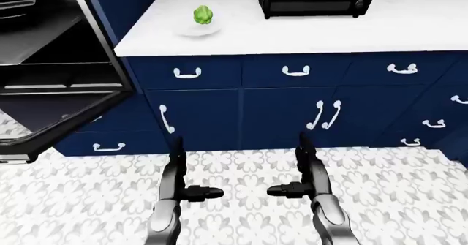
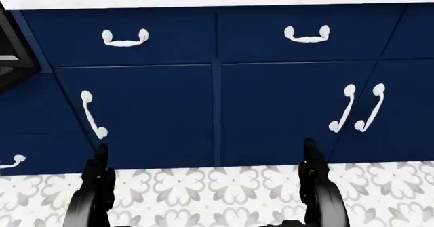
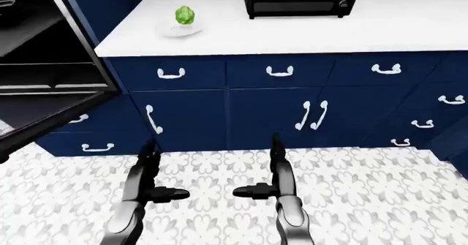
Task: Place the broccoli on the top rack of the oven.
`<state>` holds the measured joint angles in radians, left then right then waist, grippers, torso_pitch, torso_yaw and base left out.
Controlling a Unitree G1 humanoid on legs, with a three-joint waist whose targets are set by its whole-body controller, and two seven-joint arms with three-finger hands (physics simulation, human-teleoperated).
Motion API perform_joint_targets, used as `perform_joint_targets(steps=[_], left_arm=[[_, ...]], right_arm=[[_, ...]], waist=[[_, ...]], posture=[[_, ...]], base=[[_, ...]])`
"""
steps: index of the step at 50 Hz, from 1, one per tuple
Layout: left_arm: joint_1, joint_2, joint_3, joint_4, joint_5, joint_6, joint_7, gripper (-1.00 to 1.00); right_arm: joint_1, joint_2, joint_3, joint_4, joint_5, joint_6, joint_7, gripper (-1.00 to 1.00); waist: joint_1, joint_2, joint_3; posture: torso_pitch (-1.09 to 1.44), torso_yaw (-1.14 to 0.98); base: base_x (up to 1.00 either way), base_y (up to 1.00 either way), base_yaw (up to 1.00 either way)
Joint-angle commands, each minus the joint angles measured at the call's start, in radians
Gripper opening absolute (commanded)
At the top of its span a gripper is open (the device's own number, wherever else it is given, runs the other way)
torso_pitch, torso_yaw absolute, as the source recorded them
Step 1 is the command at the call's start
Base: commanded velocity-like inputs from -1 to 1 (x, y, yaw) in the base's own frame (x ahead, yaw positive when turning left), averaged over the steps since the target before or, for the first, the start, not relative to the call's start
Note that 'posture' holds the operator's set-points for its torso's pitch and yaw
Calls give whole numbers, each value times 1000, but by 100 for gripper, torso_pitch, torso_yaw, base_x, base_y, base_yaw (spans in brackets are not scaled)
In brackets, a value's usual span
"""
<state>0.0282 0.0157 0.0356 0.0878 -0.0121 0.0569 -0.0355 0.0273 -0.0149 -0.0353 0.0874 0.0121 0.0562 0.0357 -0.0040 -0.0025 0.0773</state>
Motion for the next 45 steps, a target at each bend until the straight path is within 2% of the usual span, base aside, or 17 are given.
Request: perform_joint_targets(steps=[1,3,4,5,7,8,13,17,24,25,32,37,45], left_arm=[[-33,3,3,-82,-7,-58,0,100],[-33,2,3,-92,-8,-49,1,100],[-34,3,5,-81,-9,-59,0,100],[-33,3,6,-76,-9,-66,0,100],[-31,2,3,-98,-8,-46,3,100],[-30,2,2,-104,-8,-41,4,100],[-40,3,7,-68,-10,-69,5,100],[-32,2,3,-104,-8,-42,9,100],[-80,11,21,-80,-18,-31,20,100],[-89,15,26,-54,-20,-51,18,100],[-198,47,66,-97,-41,65,49,100],[-241,66,78,-152,-55,156,58,100],[-358,116,114,-249,-95,338,62,100]], right_arm=[[-31,-4,-1,-73,3,-61,2,100],[-30,-4,1,-77,0,-60,1,100],[-30,-4,0,-74,2,-63,2,100],[-28,-3,1,-78,1,-61,2,100],[-23,-3,2,-90,-1,-55,1,100],[-23,-3,1,-89,0,-57,2,100],[-26,-5,-2,-89,-2,-58,3,100],[-28,-6,-3,-88,-6,-59,1,100],[-65,-11,-13,-111,-13,-19,-21,100],[-72,-11,-10,-124,-15,-3,-24,100],[-141,-24,-29,-265,-1,173,-39,100],[-206,-35,-41,-308,17,263,-50,100],[-330,-75,-61,-430,43,488,-57,100]], waist=[[-2,-8,-1],[7,-1,-62],[7,-1,-52],[6,-6,-17],[7,-8,-70],[7,-7,-75],[8,-5,-78],[7,-4,-83],[8,-3,-91],[8,-4,-92],[8,-3,-92],[7,-2,-91],[8,0,-87]], posture=[[0,0],[0,0],[0,0],[0,0],[0,0],[0,0],[0,0],[0,0],[0,0],[0,0],[0,0],[0,0],[0,0]], base=[[0,0,0],[0,0,0],[0,0,0],[0,0,0],[0,0,0],[0,0,0],[0,0,0],[0,0,0],[0,0,0],[0,0,0],[0,0,0],[0,0,0],[0,0,0]])
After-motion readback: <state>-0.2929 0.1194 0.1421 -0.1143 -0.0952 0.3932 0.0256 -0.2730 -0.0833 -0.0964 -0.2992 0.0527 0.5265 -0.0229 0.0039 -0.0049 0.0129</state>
